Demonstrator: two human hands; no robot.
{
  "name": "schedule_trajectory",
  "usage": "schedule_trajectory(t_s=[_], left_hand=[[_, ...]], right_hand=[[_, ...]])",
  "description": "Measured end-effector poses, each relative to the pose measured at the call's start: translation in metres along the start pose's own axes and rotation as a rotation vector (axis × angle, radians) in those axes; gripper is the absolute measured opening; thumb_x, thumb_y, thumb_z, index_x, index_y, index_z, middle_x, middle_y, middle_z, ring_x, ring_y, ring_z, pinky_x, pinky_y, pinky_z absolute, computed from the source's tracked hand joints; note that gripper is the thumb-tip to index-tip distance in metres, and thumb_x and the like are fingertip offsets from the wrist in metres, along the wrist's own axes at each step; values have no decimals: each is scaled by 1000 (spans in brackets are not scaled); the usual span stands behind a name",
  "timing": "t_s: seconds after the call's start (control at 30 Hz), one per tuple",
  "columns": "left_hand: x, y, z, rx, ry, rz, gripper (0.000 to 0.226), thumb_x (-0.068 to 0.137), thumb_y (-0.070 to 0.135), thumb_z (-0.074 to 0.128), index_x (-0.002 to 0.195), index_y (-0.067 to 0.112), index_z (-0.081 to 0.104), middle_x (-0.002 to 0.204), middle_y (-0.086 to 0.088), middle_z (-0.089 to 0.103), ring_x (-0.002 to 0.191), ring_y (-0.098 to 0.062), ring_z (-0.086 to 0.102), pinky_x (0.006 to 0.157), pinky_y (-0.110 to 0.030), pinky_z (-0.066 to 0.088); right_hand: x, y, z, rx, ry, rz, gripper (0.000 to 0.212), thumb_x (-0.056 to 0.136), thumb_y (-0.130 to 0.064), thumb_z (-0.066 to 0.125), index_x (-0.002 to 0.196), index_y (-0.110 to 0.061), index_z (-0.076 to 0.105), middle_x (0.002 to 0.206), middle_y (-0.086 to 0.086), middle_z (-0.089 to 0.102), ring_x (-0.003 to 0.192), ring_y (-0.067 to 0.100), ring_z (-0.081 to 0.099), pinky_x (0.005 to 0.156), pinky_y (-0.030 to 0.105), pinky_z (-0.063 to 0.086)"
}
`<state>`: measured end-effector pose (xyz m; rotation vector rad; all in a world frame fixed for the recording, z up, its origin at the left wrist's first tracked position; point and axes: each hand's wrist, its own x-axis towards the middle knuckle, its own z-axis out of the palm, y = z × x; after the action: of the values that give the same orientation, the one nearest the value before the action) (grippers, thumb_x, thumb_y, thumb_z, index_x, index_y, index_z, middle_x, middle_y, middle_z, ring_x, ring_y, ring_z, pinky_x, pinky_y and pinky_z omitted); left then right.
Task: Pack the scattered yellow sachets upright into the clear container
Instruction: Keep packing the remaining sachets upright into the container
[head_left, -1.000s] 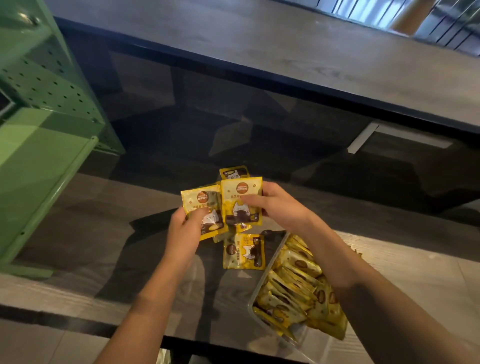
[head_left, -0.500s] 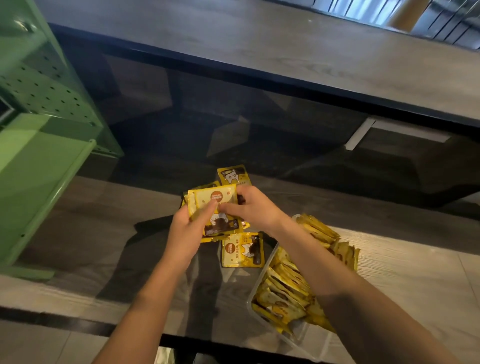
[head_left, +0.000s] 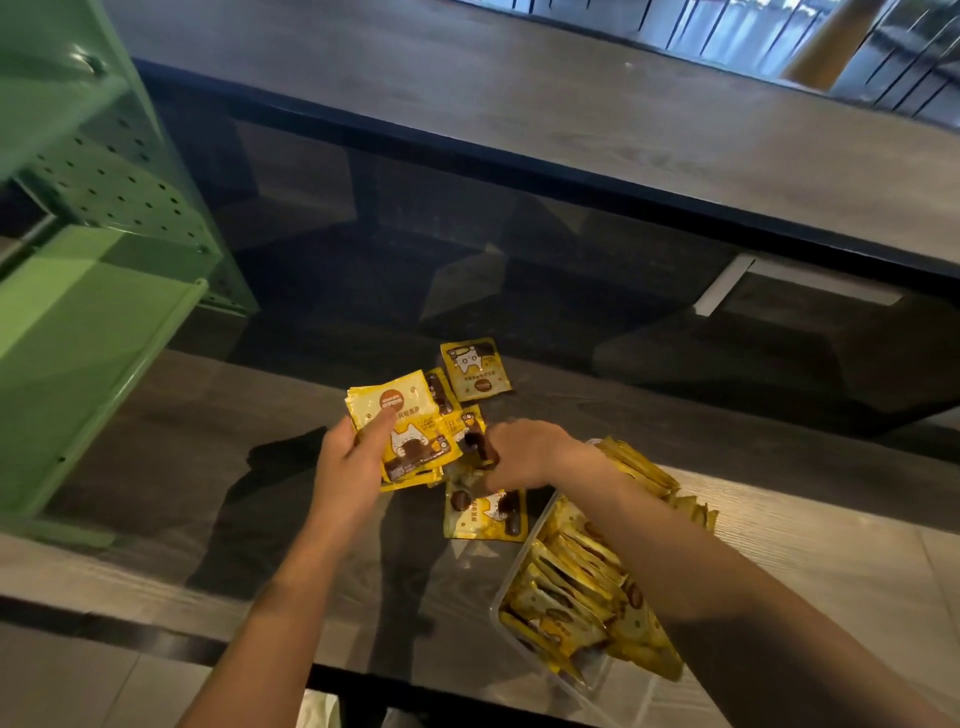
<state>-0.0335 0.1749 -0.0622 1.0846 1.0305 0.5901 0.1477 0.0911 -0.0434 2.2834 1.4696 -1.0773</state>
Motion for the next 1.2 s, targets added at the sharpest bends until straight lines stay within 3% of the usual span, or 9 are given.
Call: schedule_trajectory(t_s=[0.1,0.37,0.57,0.63,0.73,0.87,0.97,1.1,1.2], left_hand=[[-1,-3,0,-17,8,-18,14,95,38,62,99,26,70,88,8,78,79,-9,75,52,-14,53],[-3,-11,-8,-10,-12,-25,19,94,43,62,105,28,69,95,6,78,86,-12,75,70,-30,54],[0,-11,-11,3,-9,-3,21,95,45,62,112,34,66,98,10,77,88,-9,75,68,-24,55],[1,-9,-11,14,3,18,19,95,44,61,112,35,65,97,12,77,87,-8,75,63,-21,56],[3,-5,-7,22,-4,32,18,95,42,62,112,34,64,98,11,77,89,-9,75,70,-29,57],[-2,1,7,74,-162,23,12,97,38,61,108,38,66,101,12,77,92,-9,74,73,-31,58],[-14,7,24,119,-299,47,11,96,42,60,99,46,70,102,12,77,95,-8,74,78,-32,57],[-40,17,57,178,-400,119,24,99,40,55,89,56,70,93,23,75,88,5,70,71,-19,51],[-59,16,77,258,-434,148,25,94,60,50,84,48,69,81,20,72,75,7,65,68,-20,49]], right_hand=[[3,-12,10,-139,-24,15,74,76,-62,71,131,-17,50,121,2,58,109,24,56,85,38,48],[12,-24,29,-233,13,-16,64,79,-48,76,128,-17,50,124,5,59,114,28,57,81,36,44],[-6,-12,13,246,203,-138,21,89,-20,66,107,-18,55,107,3,62,101,22,61,78,34,50],[-21,-3,5,525,286,-138,19,88,-22,68,105,-21,58,103,-2,66,94,15,65,78,32,56],[-50,6,-1,1060,370,-177,15,90,-22,67,102,-30,64,100,-10,74,91,5,71,72,20,56],[-73,8,5,1722,394,-80,42,83,-25,74,120,-20,57,109,6,74,97,23,72,90,45,56],[-90,3,14,1745,446,-37,34,84,-31,73,115,-22,60,103,3,76,96,22,73,88,44,58],[-117,-3,29,1752,572,-42,13,93,-32,62,94,-35,75,103,-1,76,96,19,73,83,40,60],[-136,-1,42,1868,658,-96,11,94,-27,63,100,-30,72,106,5,74,98,25,72,76,40,60]])
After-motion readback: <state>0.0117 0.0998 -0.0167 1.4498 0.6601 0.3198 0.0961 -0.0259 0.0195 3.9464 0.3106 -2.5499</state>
